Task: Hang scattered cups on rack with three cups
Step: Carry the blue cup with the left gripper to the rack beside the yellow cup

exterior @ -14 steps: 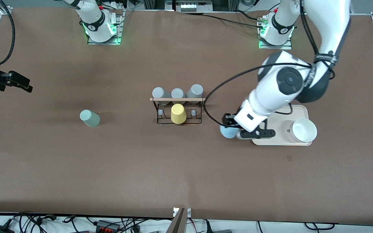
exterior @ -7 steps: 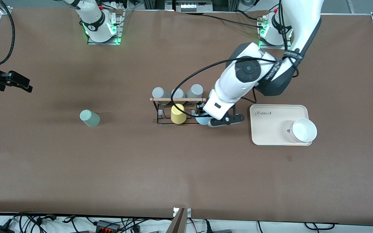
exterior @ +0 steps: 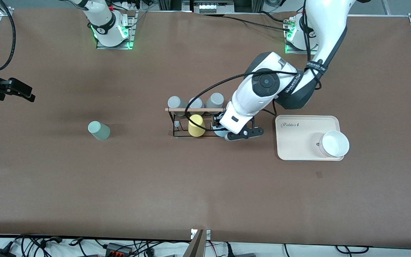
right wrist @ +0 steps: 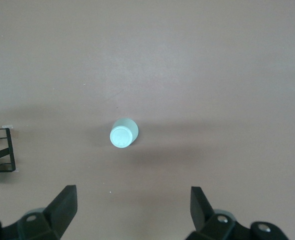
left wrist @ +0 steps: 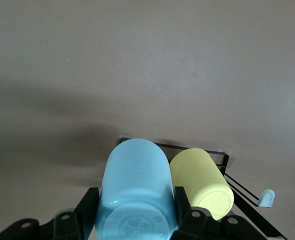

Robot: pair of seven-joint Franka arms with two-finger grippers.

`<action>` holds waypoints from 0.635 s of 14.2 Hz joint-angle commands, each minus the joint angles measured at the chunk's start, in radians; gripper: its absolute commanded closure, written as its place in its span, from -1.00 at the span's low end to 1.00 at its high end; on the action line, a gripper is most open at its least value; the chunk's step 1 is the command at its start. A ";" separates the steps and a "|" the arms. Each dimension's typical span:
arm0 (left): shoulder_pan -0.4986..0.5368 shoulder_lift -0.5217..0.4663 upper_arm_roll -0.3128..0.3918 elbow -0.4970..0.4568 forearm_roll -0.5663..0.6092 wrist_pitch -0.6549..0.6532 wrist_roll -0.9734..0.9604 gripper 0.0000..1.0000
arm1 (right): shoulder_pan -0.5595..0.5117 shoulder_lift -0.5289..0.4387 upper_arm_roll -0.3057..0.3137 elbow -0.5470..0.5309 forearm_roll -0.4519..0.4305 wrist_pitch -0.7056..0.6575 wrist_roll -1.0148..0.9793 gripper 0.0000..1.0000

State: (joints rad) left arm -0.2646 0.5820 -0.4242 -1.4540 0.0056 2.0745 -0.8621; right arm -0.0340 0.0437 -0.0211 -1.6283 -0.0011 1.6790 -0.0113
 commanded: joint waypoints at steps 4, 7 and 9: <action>-0.038 0.036 0.010 0.035 0.005 -0.007 -0.020 1.00 | 0.000 -0.002 0.001 0.016 -0.014 -0.015 -0.016 -1.00; -0.030 0.035 0.009 0.040 0.001 -0.008 -0.020 1.00 | 0.000 -0.002 0.003 0.016 -0.016 -0.015 -0.016 -1.00; -0.039 0.038 0.010 0.040 0.001 -0.008 -0.028 1.00 | 0.000 -0.001 0.001 0.016 -0.016 -0.013 -0.016 -1.00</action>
State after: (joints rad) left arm -0.2831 0.5985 -0.4229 -1.4474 0.0056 2.0799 -0.8713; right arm -0.0340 0.0437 -0.0212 -1.6278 -0.0067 1.6790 -0.0117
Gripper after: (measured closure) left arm 0.348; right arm 0.000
